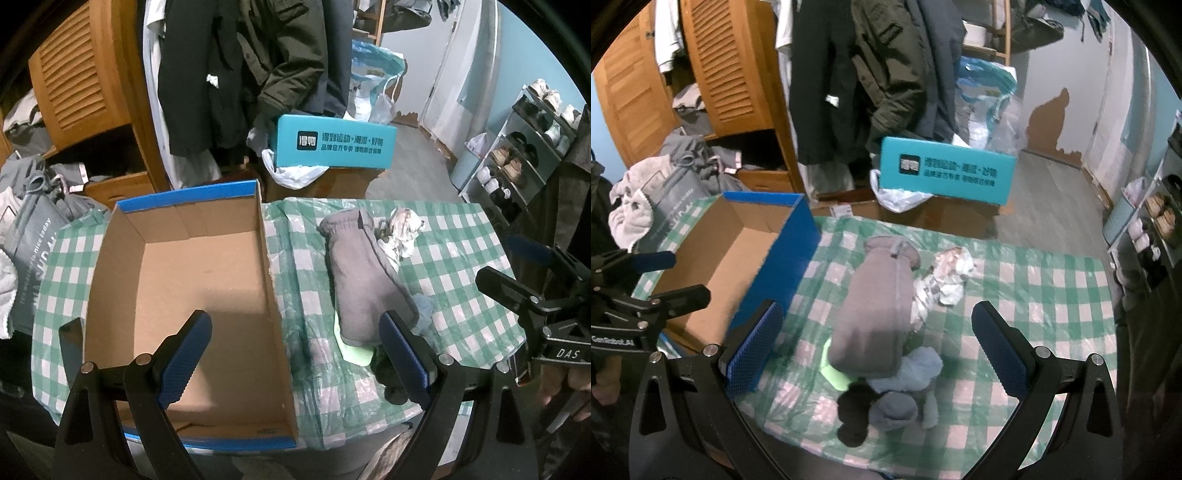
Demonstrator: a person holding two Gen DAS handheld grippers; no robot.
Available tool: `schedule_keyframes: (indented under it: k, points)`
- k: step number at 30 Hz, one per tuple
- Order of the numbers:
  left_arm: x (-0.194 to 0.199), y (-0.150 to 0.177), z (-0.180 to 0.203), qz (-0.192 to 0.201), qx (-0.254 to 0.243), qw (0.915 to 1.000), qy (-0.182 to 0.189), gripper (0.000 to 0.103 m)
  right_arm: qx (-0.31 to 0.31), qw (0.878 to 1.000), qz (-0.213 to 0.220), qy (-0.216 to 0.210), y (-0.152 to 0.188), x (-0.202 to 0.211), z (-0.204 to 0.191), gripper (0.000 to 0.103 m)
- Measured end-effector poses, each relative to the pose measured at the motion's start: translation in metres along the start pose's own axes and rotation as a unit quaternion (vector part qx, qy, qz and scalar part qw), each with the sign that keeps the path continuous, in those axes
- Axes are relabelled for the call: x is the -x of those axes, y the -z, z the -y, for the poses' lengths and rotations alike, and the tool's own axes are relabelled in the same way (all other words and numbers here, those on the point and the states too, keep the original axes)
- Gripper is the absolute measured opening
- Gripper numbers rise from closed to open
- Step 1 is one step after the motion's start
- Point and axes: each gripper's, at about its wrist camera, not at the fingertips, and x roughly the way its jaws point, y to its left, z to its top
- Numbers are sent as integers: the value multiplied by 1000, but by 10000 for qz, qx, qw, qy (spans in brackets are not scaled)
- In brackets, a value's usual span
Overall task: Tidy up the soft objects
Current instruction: 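Lower the left gripper onto the grey knit sock while the right lowers onto white socks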
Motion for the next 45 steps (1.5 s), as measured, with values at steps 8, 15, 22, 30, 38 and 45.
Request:
schedule_keyframes:
  k: [8,15,22,30,38,45]
  points:
    - [-17,-11,12,-292,-35,9996,30,93,-109,9997,-154,144,2,-7,23,101]
    - [-41,-26,26,-670,-44,9977,86,93,-199,9989,-362,203,-1,-19,43,101]
    - [-71,-45,40,-1065,42,9941,209,93,-321,9965,-739,223,-8,-45,64,101]
    - [-107,-67,42,-1308,272,9908,195,93,-641,9918,-1085,231,-12,-79,88,101]
    - [-150,-84,49,-1637,352,9858,153,93,-648,9866,-1467,307,-21,-117,106,101]
    - [-195,-95,51,-1978,590,9782,221,93,-579,9822,-1769,243,-26,-144,117,101]
